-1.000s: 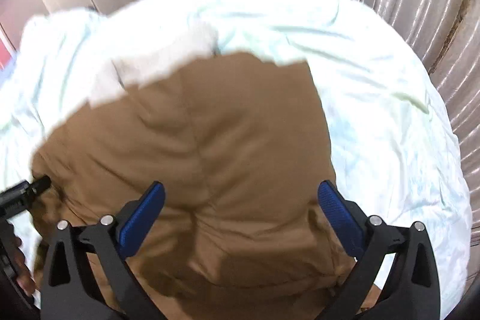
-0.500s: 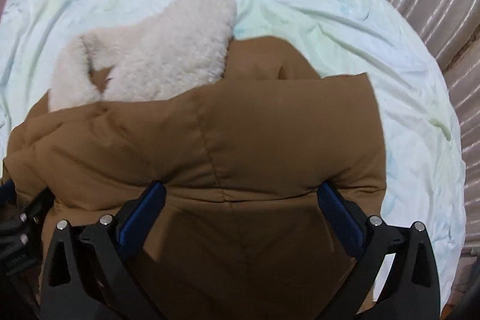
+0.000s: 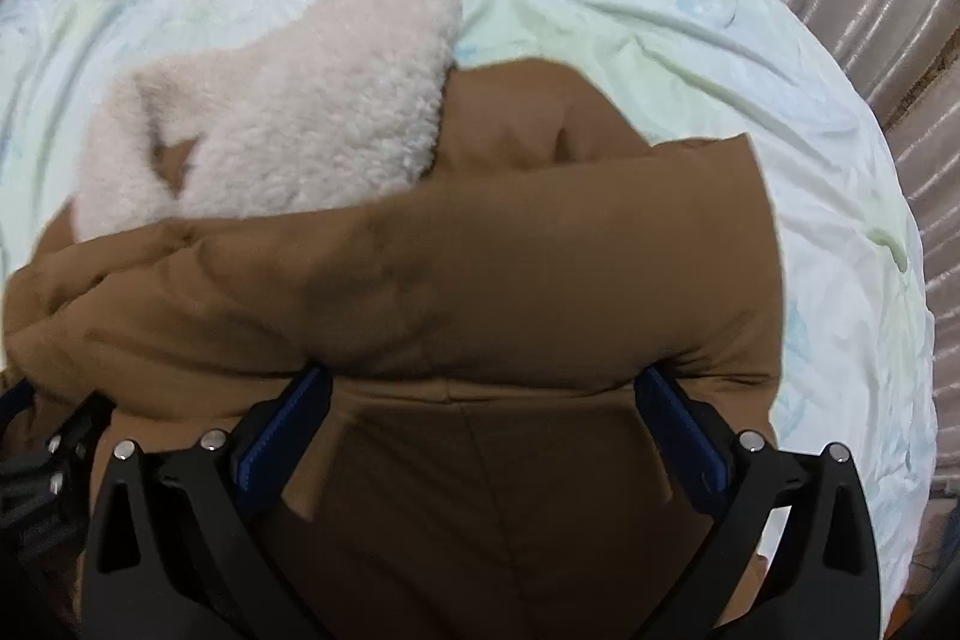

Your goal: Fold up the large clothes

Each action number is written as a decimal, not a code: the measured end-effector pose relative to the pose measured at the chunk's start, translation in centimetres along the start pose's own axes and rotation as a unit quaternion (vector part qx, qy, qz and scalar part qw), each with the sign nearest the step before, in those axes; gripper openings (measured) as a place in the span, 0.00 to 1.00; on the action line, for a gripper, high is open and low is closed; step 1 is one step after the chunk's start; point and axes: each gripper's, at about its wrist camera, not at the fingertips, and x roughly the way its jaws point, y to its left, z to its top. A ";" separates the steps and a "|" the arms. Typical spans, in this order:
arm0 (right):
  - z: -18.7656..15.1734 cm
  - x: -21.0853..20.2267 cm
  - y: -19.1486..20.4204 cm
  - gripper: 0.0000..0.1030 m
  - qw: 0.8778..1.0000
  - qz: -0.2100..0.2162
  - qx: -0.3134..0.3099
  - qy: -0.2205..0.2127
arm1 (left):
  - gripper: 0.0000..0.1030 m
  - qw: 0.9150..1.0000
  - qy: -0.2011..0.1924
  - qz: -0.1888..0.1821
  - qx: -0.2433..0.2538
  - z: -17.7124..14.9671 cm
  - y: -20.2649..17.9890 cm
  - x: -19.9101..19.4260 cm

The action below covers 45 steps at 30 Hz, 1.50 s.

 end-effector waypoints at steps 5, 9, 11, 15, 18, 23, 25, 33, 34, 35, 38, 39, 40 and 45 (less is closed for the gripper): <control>-3.6 -6.4 -2.1 0.99 0.996 0.032 -0.012 -0.083 | 0.97 1.000 -0.009 0.003 -0.001 -1.1 -0.9 -5.3; -6.3 -8.1 -2.8 0.99 0.995 0.053 -0.026 -0.075 | 0.97 0.999 -0.034 -0.034 0.005 -4.4 -2.3 -10.3; -7.1 -8.0 -2.3 0.99 0.995 0.042 -0.050 -0.074 | 0.97 0.999 -0.034 -0.015 0.017 -6.7 -3.0 -10.2; -8.3 -5.5 -1.3 0.99 0.996 0.033 -0.065 -0.046 | 0.97 1.000 0.009 -0.018 0.021 -8.5 -2.8 -5.5; -8.8 -3.7 -1.5 0.99 0.997 0.036 -0.051 -0.035 | 0.97 0.999 0.018 -0.016 0.032 -8.5 -3.2 -3.9; -8.1 -1.2 -1.3 0.99 0.998 0.034 -0.052 0.000 | 0.97 0.998 0.044 -0.023 0.030 -8.0 -3.6 -1.7; -7.7 -0.5 -1.1 0.99 0.998 0.031 -0.049 0.007 | 0.97 0.999 0.039 -0.020 0.030 -8.1 -3.6 -1.5; -11.7 -5.9 -3.0 0.98 0.994 0.073 -0.047 -0.073 | 0.97 0.997 -0.063 -0.029 0.015 -13.1 -3.4 -6.8; -13.1 -7.7 -3.6 0.98 0.991 0.078 -0.048 -0.096 | 0.97 0.997 -0.071 -0.032 0.007 -13.9 -3.3 -7.6; -14.3 -8.8 -4.2 0.98 0.990 0.075 -0.048 -0.112 | 0.97 0.996 -0.079 -0.038 -0.002 -14.8 -3.1 -8.4; -19.2 -11.7 -6.0 0.98 0.987 0.062 -0.066 -0.134 | 0.97 0.997 -0.066 -0.041 0.006 -18.3 -3.2 -9.5; -21.0 -12.2 -6.5 0.98 0.987 0.051 -0.082 -0.126 | 0.97 0.998 -0.056 -0.034 0.016 -19.2 -3.3 -9.5; -22.5 -12.5 -6.9 0.98 0.987 0.039 -0.094 -0.121 | 0.97 0.998 -0.054 -0.030 0.023 -20.1 -3.6 -10.0; -27.4 -14.3 -7.1 0.98 0.982 -0.005 -0.142 -0.124 | 0.97 0.998 -0.051 -0.010 0.036 -22.7 -3.4 -12.6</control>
